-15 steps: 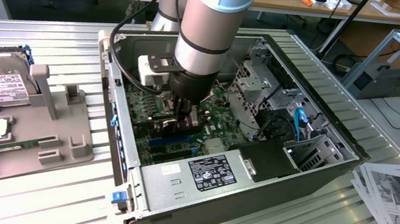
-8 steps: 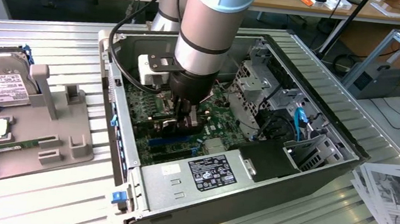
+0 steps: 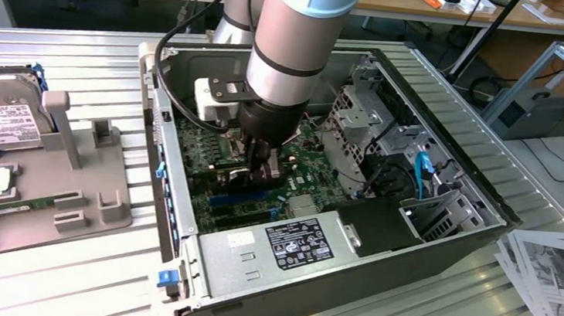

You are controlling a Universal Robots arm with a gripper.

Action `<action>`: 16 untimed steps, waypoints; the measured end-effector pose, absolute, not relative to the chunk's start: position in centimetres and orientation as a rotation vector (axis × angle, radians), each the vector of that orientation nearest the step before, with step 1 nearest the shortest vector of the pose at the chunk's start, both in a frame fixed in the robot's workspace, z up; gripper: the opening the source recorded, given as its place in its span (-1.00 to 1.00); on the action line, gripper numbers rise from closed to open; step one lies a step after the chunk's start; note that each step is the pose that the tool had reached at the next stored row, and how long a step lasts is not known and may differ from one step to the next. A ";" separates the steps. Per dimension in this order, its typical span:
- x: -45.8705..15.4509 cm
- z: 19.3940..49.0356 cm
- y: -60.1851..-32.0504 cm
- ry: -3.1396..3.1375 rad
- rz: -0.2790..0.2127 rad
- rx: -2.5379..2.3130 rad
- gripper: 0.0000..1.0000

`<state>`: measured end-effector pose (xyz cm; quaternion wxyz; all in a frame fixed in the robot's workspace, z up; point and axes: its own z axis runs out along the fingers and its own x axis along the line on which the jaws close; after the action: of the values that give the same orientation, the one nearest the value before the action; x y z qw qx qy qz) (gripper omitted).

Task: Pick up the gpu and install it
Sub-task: 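Insert the gpu into the slot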

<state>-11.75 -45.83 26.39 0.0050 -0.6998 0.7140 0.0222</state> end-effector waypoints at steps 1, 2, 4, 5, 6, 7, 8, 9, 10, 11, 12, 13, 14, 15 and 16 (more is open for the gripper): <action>-11.7 26.4 -45.8 2.224 0.070 -2.204 -0.47; -11.7 26.4 -45.8 2.214 0.070 -2.215 -0.47; -11.7 26.4 -45.8 2.211 0.070 -2.218 -0.47; -11.7 26.4 -45.8 2.211 0.070 -2.218 -0.47; -11.7 26.4 -45.8 2.211 0.070 -2.218 -0.47; -11.7 26.4 -45.8 2.209 0.070 -2.219 -0.47; -11.7 26.4 -45.8 2.201 0.070 -2.228 -0.47; -11.7 26.4 -45.8 2.197 0.070 -2.232 -0.47; -11.7 26.4 -45.8 2.197 0.070 -2.232 -0.47; -11.7 26.4 -45.8 2.197 0.070 -2.232 -0.47; -11.7 26.4 -45.8 2.197 0.070 -2.232 -0.47; -11.7 26.4 -45.8 2.197 0.070 -2.232 -0.47; -11.7 26.4 -45.8 2.197 0.070 -2.232 -0.47; -11.7 26.4 -45.8 2.197 0.070 -2.232 -0.47; -11.7 26.4 -45.8 2.197 0.070 -2.232 -0.47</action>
<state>-11.74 -45.83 26.39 0.0046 -0.7126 0.7012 0.0223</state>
